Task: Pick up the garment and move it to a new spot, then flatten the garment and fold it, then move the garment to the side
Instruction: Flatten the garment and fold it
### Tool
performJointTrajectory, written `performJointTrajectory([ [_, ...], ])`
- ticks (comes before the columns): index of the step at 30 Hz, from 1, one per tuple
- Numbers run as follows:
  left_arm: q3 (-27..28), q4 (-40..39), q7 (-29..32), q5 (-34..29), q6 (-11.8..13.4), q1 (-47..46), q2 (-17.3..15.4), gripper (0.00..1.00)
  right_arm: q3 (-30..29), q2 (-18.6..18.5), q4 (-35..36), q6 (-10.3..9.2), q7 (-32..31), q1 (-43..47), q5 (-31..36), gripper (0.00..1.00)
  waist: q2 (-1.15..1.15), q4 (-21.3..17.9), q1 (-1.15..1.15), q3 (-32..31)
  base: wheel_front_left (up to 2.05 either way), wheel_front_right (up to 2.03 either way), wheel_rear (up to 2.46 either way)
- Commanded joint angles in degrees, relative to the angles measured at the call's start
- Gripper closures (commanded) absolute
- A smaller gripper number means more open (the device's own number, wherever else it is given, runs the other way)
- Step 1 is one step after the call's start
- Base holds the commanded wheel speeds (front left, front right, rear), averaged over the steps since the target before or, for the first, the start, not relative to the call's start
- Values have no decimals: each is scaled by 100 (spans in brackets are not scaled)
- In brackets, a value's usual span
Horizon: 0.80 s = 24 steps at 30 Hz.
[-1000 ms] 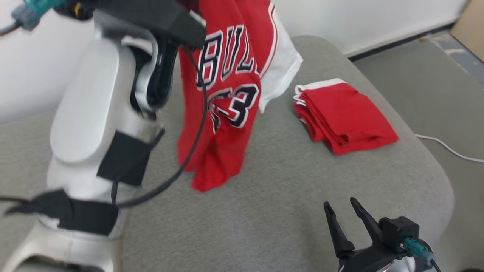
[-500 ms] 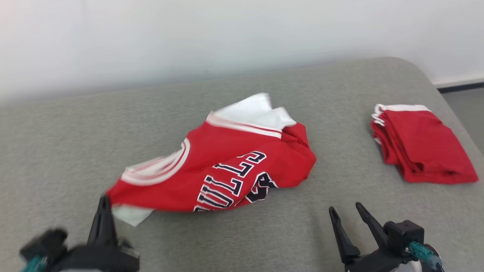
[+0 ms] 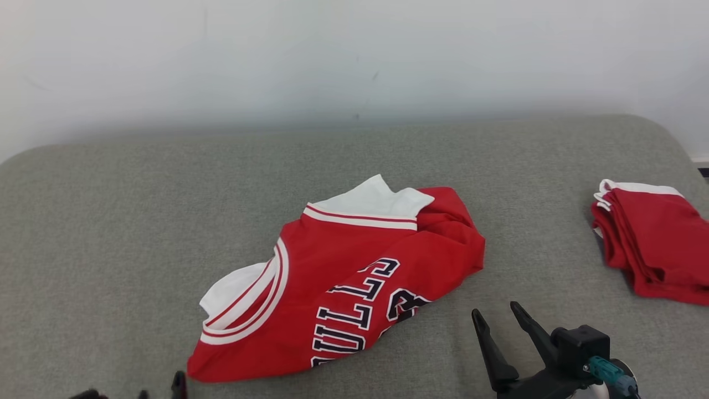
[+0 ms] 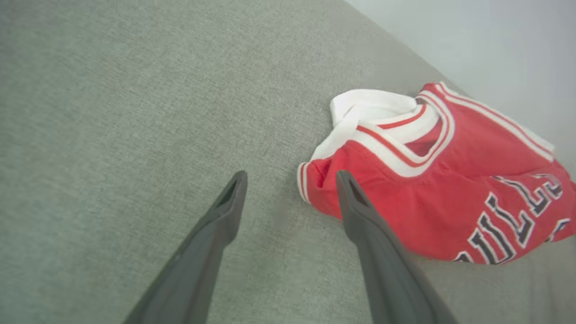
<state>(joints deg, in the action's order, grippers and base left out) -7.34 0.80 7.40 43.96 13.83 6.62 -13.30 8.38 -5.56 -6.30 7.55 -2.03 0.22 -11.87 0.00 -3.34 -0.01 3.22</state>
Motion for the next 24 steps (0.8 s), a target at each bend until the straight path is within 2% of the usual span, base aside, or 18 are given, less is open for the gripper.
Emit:
performJointTrajectory([
  [1,-85,-174,272,-184,75,-44,-213,0,2,-29,1,-11,-5,42,-44,0,0,-126,1,-34,0,0,0],
  [3,-111,-802,521,-153,198,-374,-197,0,-80,-35,8,-11,5,113,-41,0,0,-172,1,-43,0,0,0],
  [5,-249,-1143,811,-289,242,-586,-388,0,-95,-30,17,-11,-6,135,-26,0,0,-230,1,-10,0,0,0],
  [8,-490,-1066,1073,-460,153,-1347,-449,0,-12,-21,55,-11,-22,29,-19,0,0,-384,1,87,0,0,0],
  [12,-835,-61,1431,-571,-119,-2403,-455,0,59,-38,95,-11,-14,-122,-22,0,0,-697,1,297,0,0,0],
  [13,-835,-61,1431,-571,-119,-2403,-455,0,59,-38,95,-11,-14,-122,-22,0,0,-697,1,297,0,0,0],
  [17,-1177,1135,1619,-987,-324,-3385,-599,0,182,-38,102,-11,5,-281,-56,0,0,-1144,1,599,0,0,0],
  [24,-1477,2527,1951,-1395,-672,-4449,-977,0,188,65,-23,-11,213,-409,-119,0,0,-1933,1,1181,0,0,0],
])
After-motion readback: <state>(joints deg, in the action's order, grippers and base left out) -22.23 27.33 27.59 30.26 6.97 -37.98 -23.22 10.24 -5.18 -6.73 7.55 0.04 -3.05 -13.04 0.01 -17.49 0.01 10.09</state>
